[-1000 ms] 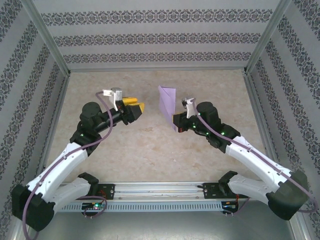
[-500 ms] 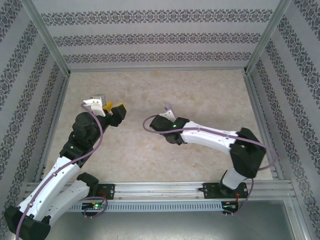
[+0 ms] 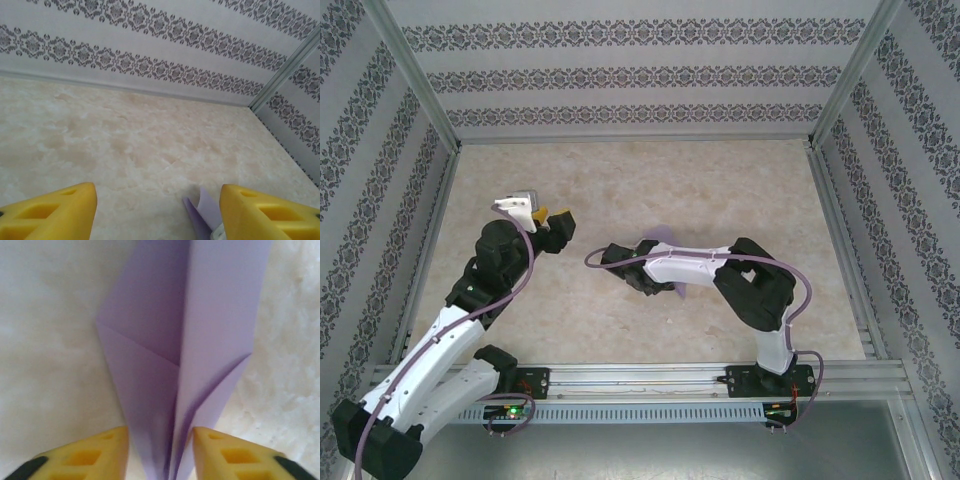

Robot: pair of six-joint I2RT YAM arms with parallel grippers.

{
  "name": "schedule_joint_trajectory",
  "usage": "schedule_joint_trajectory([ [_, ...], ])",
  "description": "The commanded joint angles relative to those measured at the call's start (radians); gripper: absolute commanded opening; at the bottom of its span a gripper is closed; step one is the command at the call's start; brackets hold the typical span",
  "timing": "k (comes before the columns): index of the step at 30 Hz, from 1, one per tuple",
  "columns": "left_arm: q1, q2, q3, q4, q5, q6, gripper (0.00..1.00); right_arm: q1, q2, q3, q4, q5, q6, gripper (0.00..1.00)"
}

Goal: Fold a paper plane with a square sheet of paper (fold left side to right side)

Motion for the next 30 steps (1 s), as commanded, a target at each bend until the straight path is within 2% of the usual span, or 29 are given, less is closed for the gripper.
schedule_joint_trajectory([
  [1, 0.017, 0.031, 0.036, -0.029, 0.035, 0.007, 0.66, -0.011, -0.103, -0.032, 0.043, -0.108, 0.025, 0.44],
  [8, 0.016, 0.169, 0.019, 0.001, 0.087, -0.123, 0.65, -0.107, -0.365, -0.206, 0.188, -0.248, 0.04, 0.54],
  [16, 0.009, 0.416, -0.006, 0.166, 0.275, -0.317, 0.59, -0.312, -0.661, -0.441, 0.4, -0.435, 0.058, 0.67],
  [19, -0.022, 0.511, 0.009, 0.211, 0.316, -0.363, 0.59, -0.415, -0.767, -0.539, 0.489, -0.529, 0.096, 0.76],
  [24, -0.11, 0.698, 0.069, 0.278, 0.36, -0.425, 0.6, -0.59, -0.924, -0.704, 0.643, -0.686, 0.191, 0.96],
  [30, -0.182, 0.877, 0.124, 0.401, 0.376, -0.503, 0.59, -0.741, -0.996, -0.783, 0.685, -0.829, 0.235, 0.98],
])
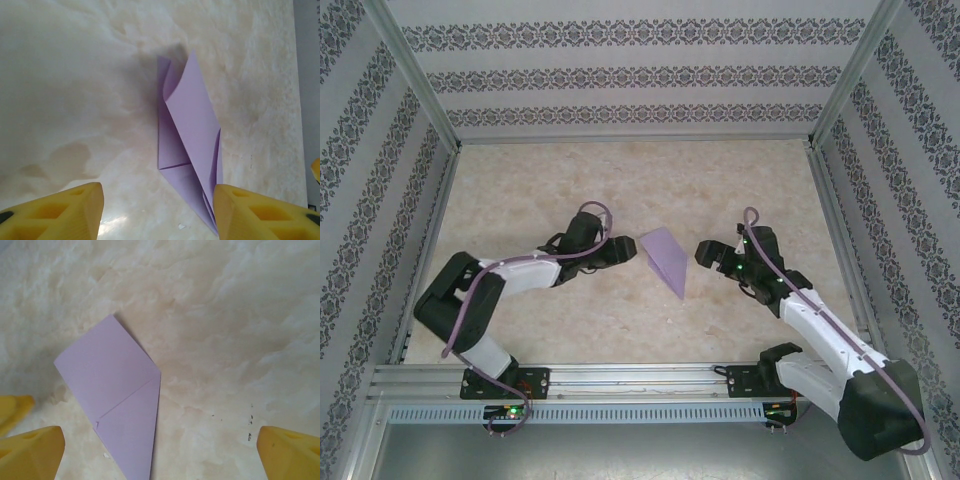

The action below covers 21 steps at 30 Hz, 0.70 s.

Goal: Fold a paper plane with a square sheet of paper (fold left side to right side)

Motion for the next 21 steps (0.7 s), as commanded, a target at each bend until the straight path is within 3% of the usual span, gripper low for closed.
schedule_joint_trajectory([
  [1, -0.031, 0.066, 0.057, 0.121, 0.038, -0.068, 0.59, -0.047, -0.033, -0.031, 0.063, -0.123, 0.039, 0.98],
  [10, -0.046, 0.236, 0.144, 0.193, 0.076, -0.104, 0.51, -0.082, -0.078, -0.08, 0.051, -0.147, 0.043, 0.98],
  [14, -0.047, 0.291, 0.184, 0.217, 0.101, -0.114, 0.38, -0.087, -0.095, -0.09, 0.038, -0.146, 0.041, 0.98],
  [18, -0.045, 0.305, 0.206, 0.206, 0.109, -0.098, 0.14, -0.092, -0.108, -0.103, 0.028, -0.138, 0.037, 0.98],
  [21, -0.044, 0.296, 0.208, 0.19, 0.11, -0.075, 0.05, -0.098, -0.112, -0.105, 0.019, -0.144, 0.029, 0.98],
])
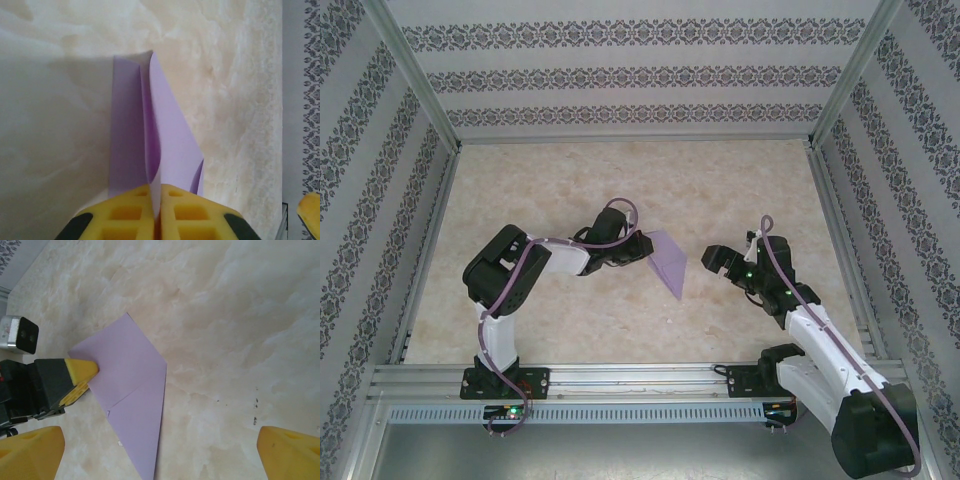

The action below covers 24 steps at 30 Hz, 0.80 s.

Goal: Fold a paper plane with a square sheet of paper (fold left side to right side)

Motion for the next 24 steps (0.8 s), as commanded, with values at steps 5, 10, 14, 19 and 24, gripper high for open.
schedule_joint_trajectory([
  [5, 0.008, -0.029, 0.007, 0.038, 0.068, 0.054, 0.0, -0.02, -0.013, -0.004, -0.013, -0.046, -0.035, 0.98],
  [10, 0.035, -0.111, -0.021, -0.066, 0.106, 0.162, 0.0, -0.028, -0.005, 0.022, 0.006, -0.117, -0.096, 0.98],
  [14, 0.072, -0.176, -0.064, -0.094, 0.171, 0.234, 0.0, -0.032, 0.025, 0.046, 0.031, -0.167, -0.125, 0.98],
  [19, 0.114, -0.249, -0.107, -0.164, 0.267, 0.361, 0.0, -0.037, 0.1, 0.059, 0.114, -0.254, -0.149, 0.98],
  [24, 0.14, -0.287, -0.136, -0.199, 0.381, 0.469, 0.0, -0.039, 0.237, 0.08, 0.22, -0.481, -0.197, 0.98],
])
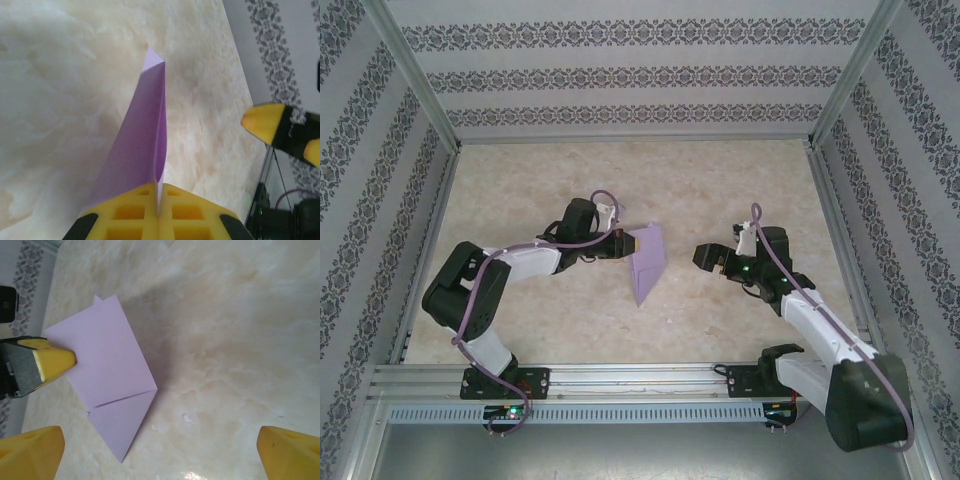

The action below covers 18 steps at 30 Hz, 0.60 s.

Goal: Fold a paper plane with a square sheet of paper (fold left side to right side)

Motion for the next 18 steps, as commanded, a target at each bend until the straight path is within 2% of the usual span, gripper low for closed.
schedule_joint_trajectory([
  [1, 0.015, -0.031, -0.026, -0.059, 0.128, 0.14, 0.0, -0.002, 0.09, 0.045, 0.109, -0.232, -0.067, 0.98],
  [4, 0.018, -0.027, -0.043, -0.034, 0.184, 0.173, 0.0, 0.032, 0.176, 0.068, 0.139, -0.313, -0.111, 0.93],
  [10, 0.02, -0.014, -0.088, 0.088, 0.25, 0.143, 0.0, 0.128, 0.338, 0.112, 0.202, -0.319, -0.163, 0.89],
  [18, 0.02, 0.024, -0.09, 0.117, 0.261, 0.133, 0.0, 0.184, 0.557, 0.179, 0.346, -0.387, -0.123, 0.8],
])
